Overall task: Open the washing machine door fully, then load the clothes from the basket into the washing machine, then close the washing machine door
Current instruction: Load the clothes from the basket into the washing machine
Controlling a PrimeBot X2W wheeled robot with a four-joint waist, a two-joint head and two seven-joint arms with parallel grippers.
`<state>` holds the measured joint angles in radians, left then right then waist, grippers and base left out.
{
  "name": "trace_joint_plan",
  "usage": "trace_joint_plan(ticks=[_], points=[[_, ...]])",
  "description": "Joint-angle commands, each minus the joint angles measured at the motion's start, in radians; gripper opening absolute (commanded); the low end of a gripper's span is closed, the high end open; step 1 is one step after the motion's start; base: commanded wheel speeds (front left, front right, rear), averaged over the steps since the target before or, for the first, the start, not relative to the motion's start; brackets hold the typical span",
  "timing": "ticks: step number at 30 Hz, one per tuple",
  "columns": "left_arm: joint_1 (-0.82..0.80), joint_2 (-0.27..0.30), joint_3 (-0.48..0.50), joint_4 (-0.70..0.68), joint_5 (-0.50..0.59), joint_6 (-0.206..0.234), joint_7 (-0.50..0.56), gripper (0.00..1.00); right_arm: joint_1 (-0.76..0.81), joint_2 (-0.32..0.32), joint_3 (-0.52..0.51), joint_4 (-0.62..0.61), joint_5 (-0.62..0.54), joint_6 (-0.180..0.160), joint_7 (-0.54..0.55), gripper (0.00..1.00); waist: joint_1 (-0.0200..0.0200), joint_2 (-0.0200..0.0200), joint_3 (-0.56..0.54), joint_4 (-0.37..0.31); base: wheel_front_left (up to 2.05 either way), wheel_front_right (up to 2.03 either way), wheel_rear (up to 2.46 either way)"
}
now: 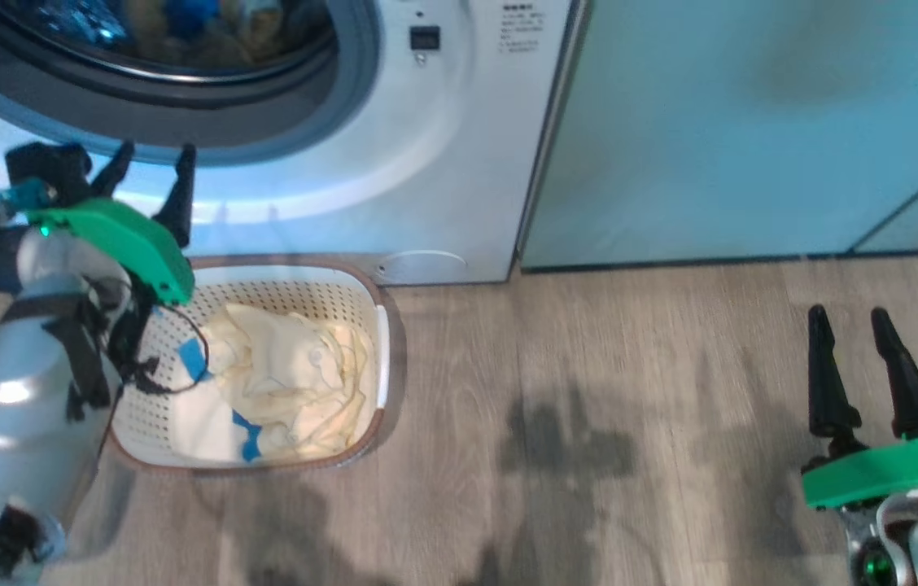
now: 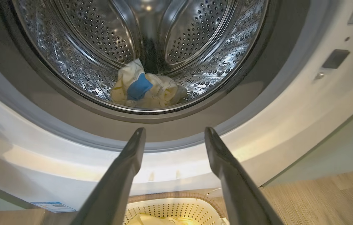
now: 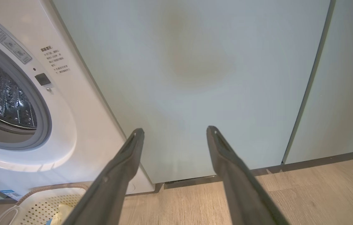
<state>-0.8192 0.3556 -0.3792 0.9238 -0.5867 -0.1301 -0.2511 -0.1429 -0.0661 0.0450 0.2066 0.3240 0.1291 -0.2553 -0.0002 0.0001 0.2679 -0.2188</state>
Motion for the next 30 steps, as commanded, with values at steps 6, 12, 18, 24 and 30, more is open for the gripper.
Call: trace_joint_plan(ticks=[6, 12, 18, 24, 30], points=[[0.121, 0.041, 0.104, -0.136, 0.031, 0.013, -0.01, 1.0, 0.031, -0.022, 0.008, -0.028, -0.011, 0.002, -0.006, 1.0, 0.0002, -0.0001, -0.073, 0.034, 0.0, 0.0, 0.0], [0.275, 0.039, 0.19, -0.257, 0.071, 0.017, -0.011, 1.0, 0.065, -0.023, -0.007, -0.028, -0.015, 0.002, -0.006, 1.0, 0.0002, -0.0001, -0.128, 0.043, 0.0, 0.0, 0.0], [0.424, 0.022, 0.277, -0.403, 0.124, 0.013, -0.011, 1.0, 0.095, -0.026, -0.022, -0.034, -0.024, 0.002, -0.006, 1.0, 0.0002, -0.0001, -0.176, 0.056, 0.0, 0.0, 0.0], [0.567, -0.016, 0.352, -0.518, 0.165, 0.008, -0.011, 1.0, 0.118, -0.025, -0.019, -0.036, -0.029, 0.002, -0.006, 1.0, 0.0002, -0.0001, -0.209, 0.065, 0.0, 0.0, 0.0], [0.658, -0.066, 0.422, -0.58, 0.202, 0.004, -0.011, 1.0, 0.133, -0.022, -0.013, -0.034, -0.03, 0.002, -0.006, 1.0, 0.0002, -0.0001, -0.23, 0.071, 0.0, 0.0, 0.0]])
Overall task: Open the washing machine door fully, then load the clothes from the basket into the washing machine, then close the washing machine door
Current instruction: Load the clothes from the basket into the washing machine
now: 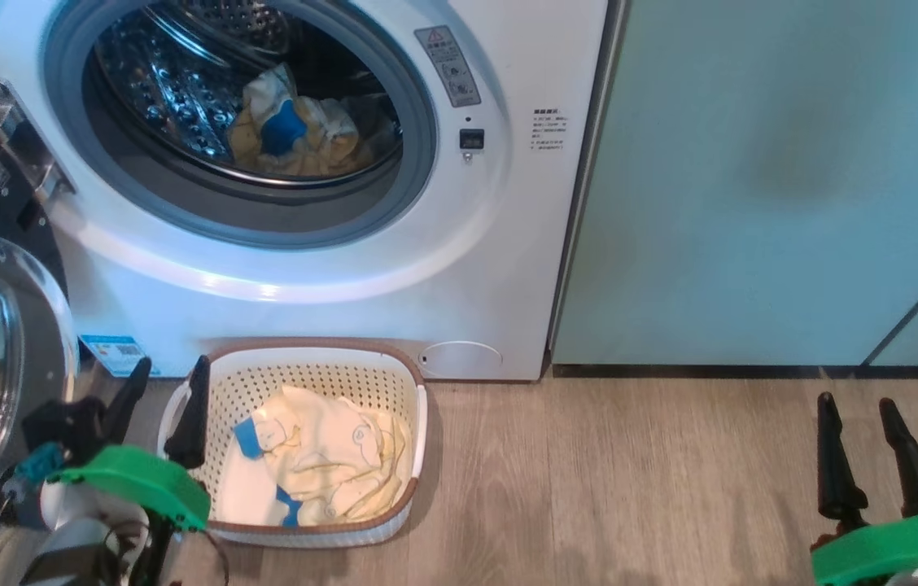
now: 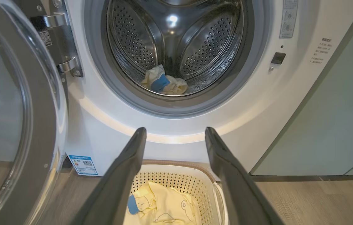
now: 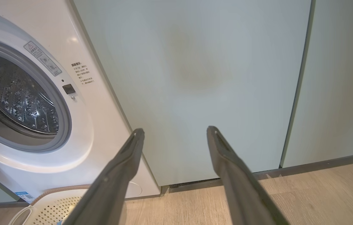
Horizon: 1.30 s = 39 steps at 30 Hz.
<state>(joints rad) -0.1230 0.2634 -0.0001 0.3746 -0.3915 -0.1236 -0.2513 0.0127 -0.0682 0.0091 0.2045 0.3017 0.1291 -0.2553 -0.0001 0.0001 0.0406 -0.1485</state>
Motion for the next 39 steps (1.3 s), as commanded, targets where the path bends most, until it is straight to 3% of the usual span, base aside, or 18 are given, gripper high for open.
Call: trace_joint_plan(ticks=[1, 10, 39], points=[[-0.027, 0.021, 0.05, -0.035, 0.009, -0.003, -0.01, 1.0, -0.02, -0.02, 0.024, -0.031, -0.007, 0.002, -0.006, 1.0, 0.0001, -0.0001, -0.008, 0.0, 0.0, 0.0, 0.0], [0.013, -0.007, 0.094, -0.039, 0.032, -0.007, -0.01, 1.0, -0.006, -0.022, 0.033, -0.024, -0.007, 0.002, -0.006, 1.0, 0.0001, -0.0001, -0.033, -0.007, 0.0, 0.0, 0.0], [0.01, -0.01, 0.078, -0.018, 0.034, -0.007, -0.01, 1.0, -0.008, -0.027, 0.035, -0.054, -0.028, 0.002, -0.006, 1.0, 0.0001, -0.0001, -0.038, 0.004, 0.0, 0.0, 0.0]])
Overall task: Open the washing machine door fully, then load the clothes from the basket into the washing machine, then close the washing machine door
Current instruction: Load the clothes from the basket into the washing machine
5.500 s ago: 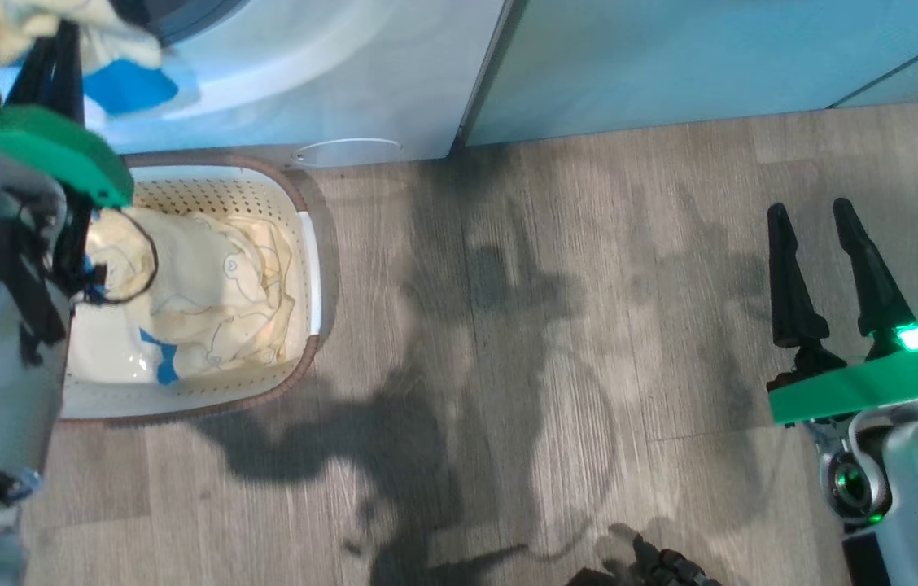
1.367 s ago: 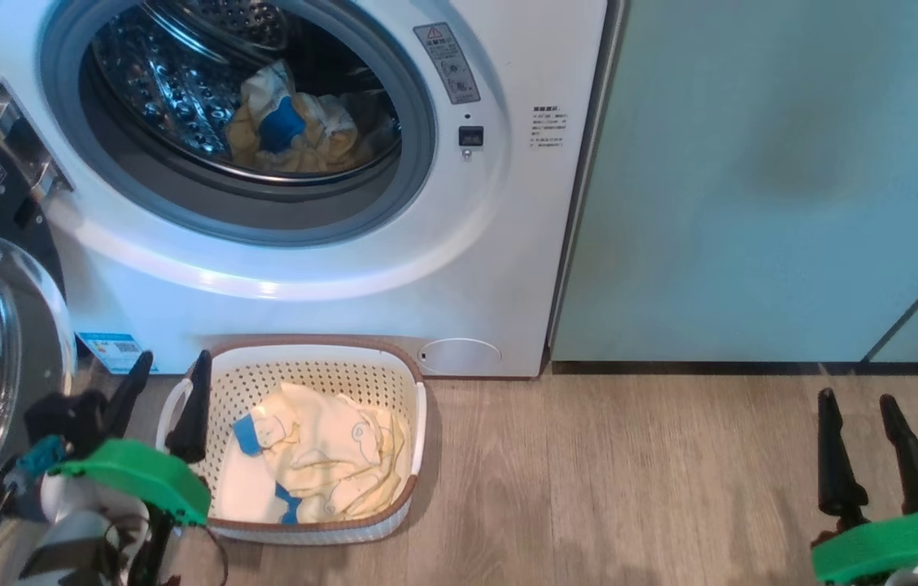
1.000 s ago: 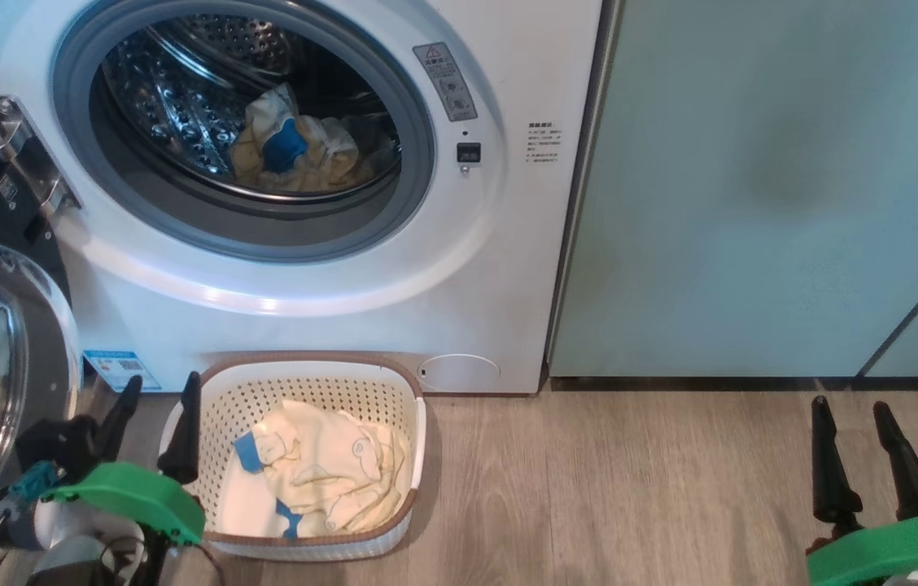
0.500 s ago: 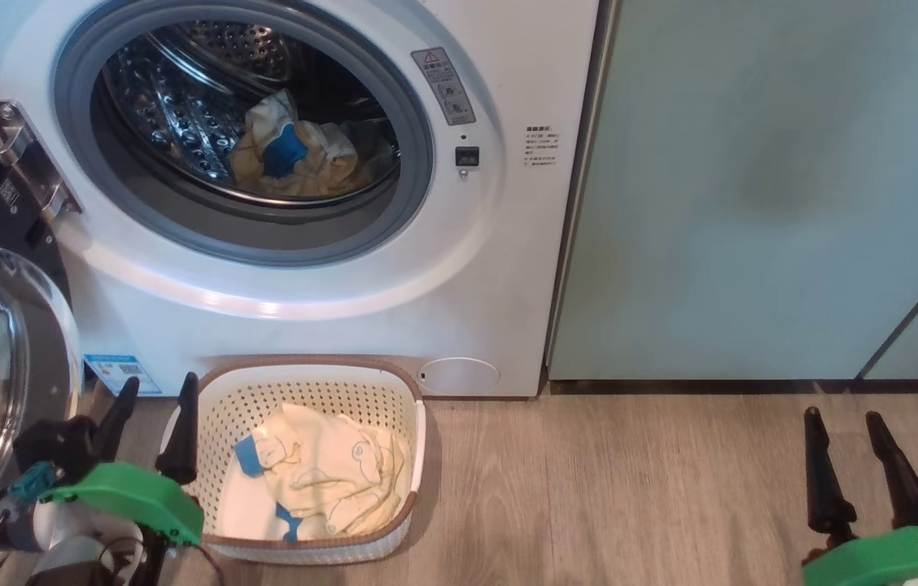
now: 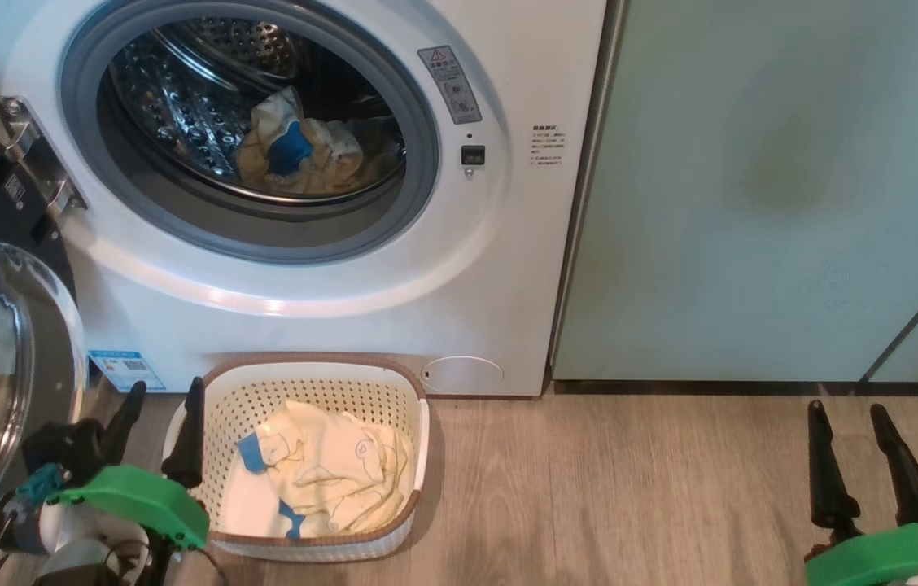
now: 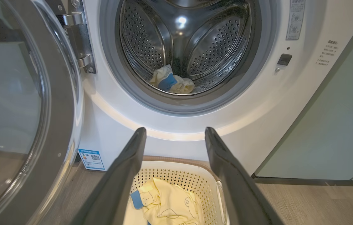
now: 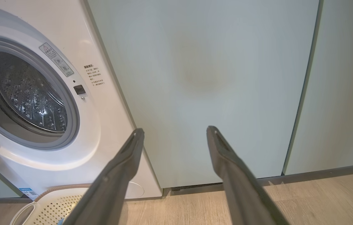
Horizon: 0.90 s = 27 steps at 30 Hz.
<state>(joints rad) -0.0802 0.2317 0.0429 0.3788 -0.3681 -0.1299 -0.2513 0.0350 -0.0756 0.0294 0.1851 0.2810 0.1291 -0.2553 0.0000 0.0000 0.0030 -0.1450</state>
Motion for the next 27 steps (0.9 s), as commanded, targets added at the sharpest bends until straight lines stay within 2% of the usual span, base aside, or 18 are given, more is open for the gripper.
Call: trace_joint_plan(ticks=[1, 27], points=[[-0.032, 0.021, 0.034, -0.021, 0.01, -0.001, -0.01, 1.0, -0.029, -0.019, 0.015, -0.034, -0.007, 0.002, -0.006, 1.0, 0.0, 0.0, 0.0, 0.001, 0.0, 0.0, 0.0], [-0.032, 0.005, 0.039, -0.029, 0.015, -0.001, -0.01, 1.0, -0.03, -0.014, 0.019, -0.028, -0.004, 0.002, -0.006, 1.0, 0.0, 0.0, 0.003, -0.003, 0.0, 0.0, 0.0]])
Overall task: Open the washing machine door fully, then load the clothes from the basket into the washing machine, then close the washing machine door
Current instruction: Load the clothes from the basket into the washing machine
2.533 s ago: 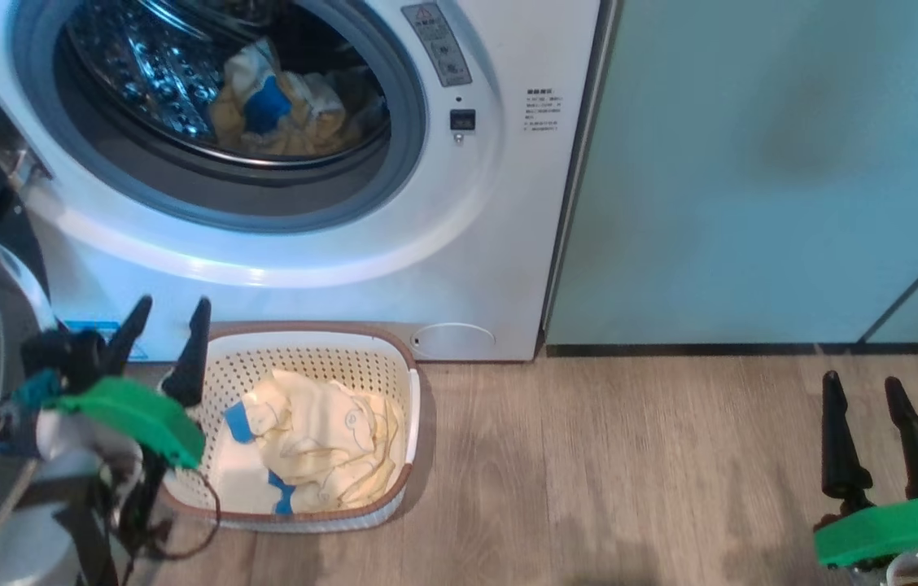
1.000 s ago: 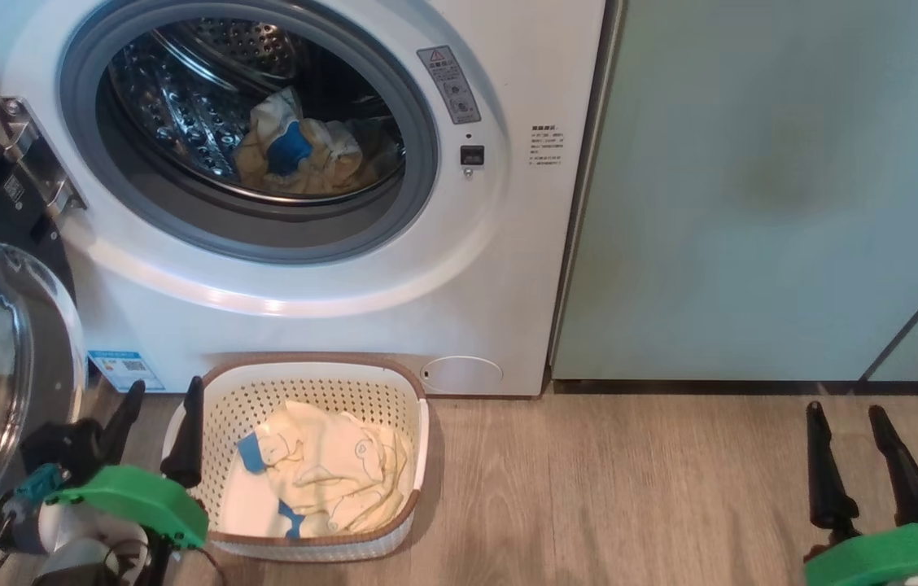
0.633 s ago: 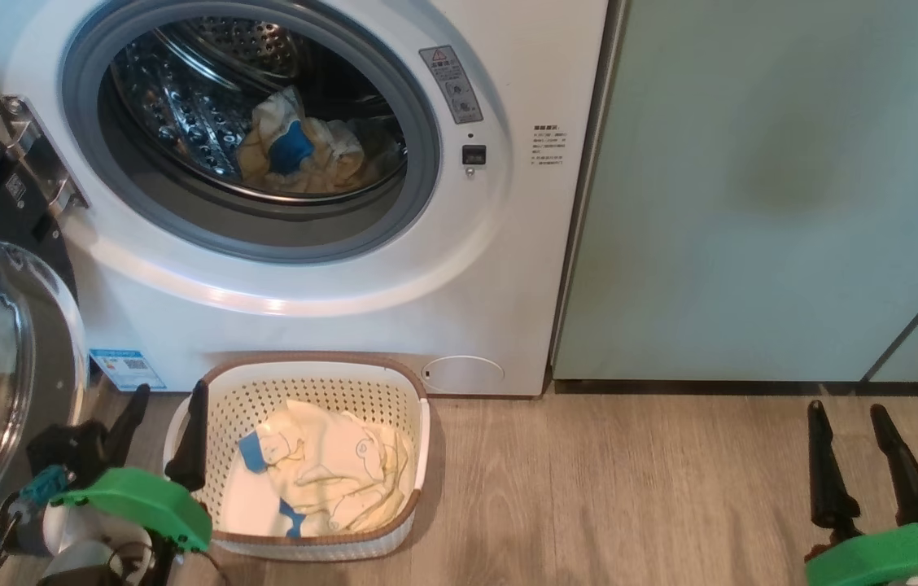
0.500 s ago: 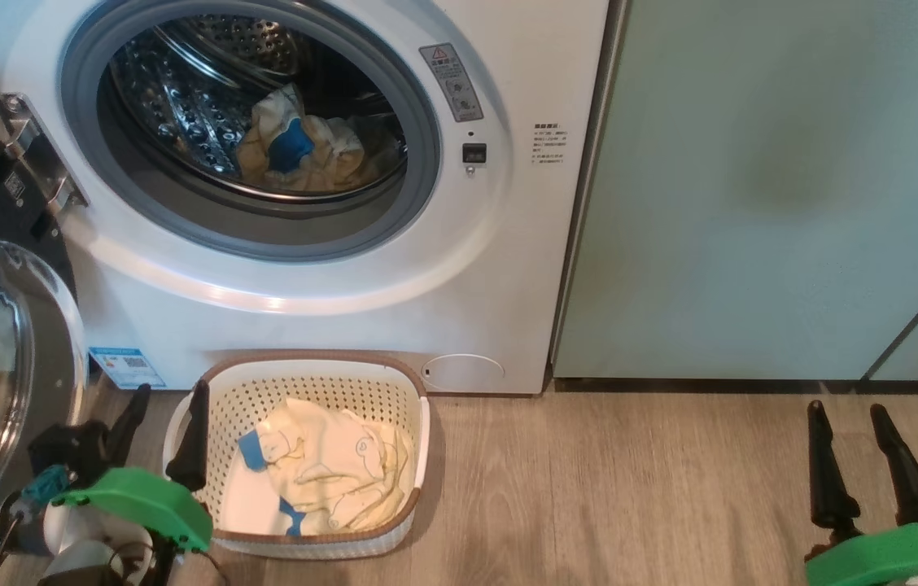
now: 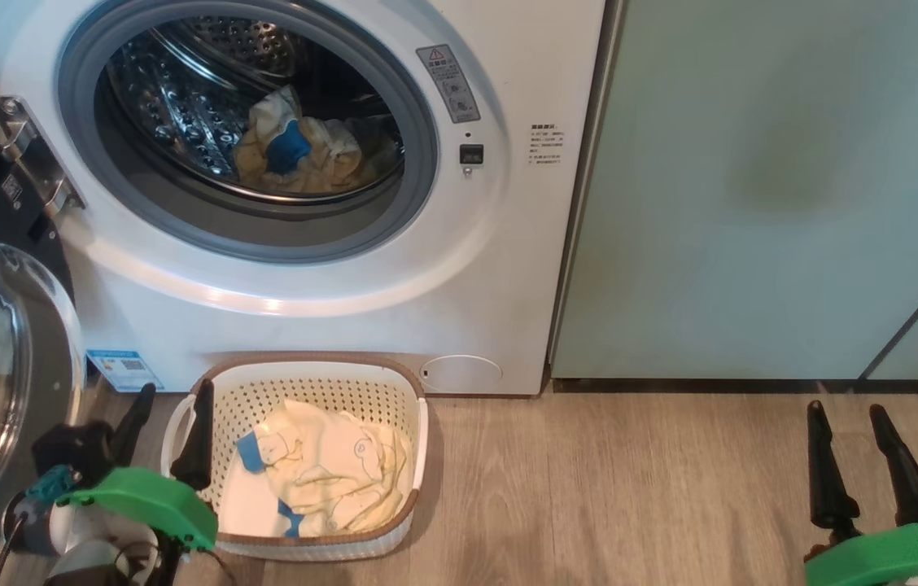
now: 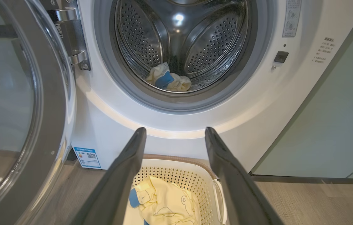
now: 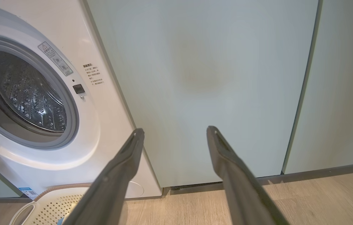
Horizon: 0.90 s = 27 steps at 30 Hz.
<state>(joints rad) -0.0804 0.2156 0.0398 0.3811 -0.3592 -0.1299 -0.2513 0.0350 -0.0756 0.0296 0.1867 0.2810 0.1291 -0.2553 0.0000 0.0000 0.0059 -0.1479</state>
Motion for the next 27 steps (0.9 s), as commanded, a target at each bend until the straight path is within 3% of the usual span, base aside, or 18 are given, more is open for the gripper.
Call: trace_joint_plan(ticks=[1, 13, 20, 27], points=[[-0.032, 0.021, 0.042, -0.031, 0.006, -0.001, -0.01, 1.0, -0.031, -0.014, 0.019, -0.029, -0.003, 0.002, -0.006, 1.0, 0.0, 0.0, 0.0, -0.001, 0.0, 0.0, 0.0], [-0.062, 0.008, -0.025, 0.061, -0.012, -0.001, -0.01, 1.0, -0.044, -0.017, 0.03, -0.036, 0.003, 0.002, -0.006, 1.0, 0.0, 0.0, 0.052, -0.026, 0.0, 0.0, 0.0], [-0.157, 0.001, -0.075, 0.196, -0.03, -0.001, -0.01, 1.0, -0.095, -0.013, 0.042, -0.042, 0.01, 0.002, -0.006, 1.0, 0.0, 0.0, 0.171, -0.073, 0.0, 0.0, 0.0], [-0.299, 0.033, -0.148, 0.373, -0.108, -0.001, 0.054, 1.0, -0.168, -0.001, 0.068, -0.045, 0.021, 0.002, -0.006, 1.0, 0.0, 0.0, 0.316, -0.135, 0.0, 0.0, 0.0]])
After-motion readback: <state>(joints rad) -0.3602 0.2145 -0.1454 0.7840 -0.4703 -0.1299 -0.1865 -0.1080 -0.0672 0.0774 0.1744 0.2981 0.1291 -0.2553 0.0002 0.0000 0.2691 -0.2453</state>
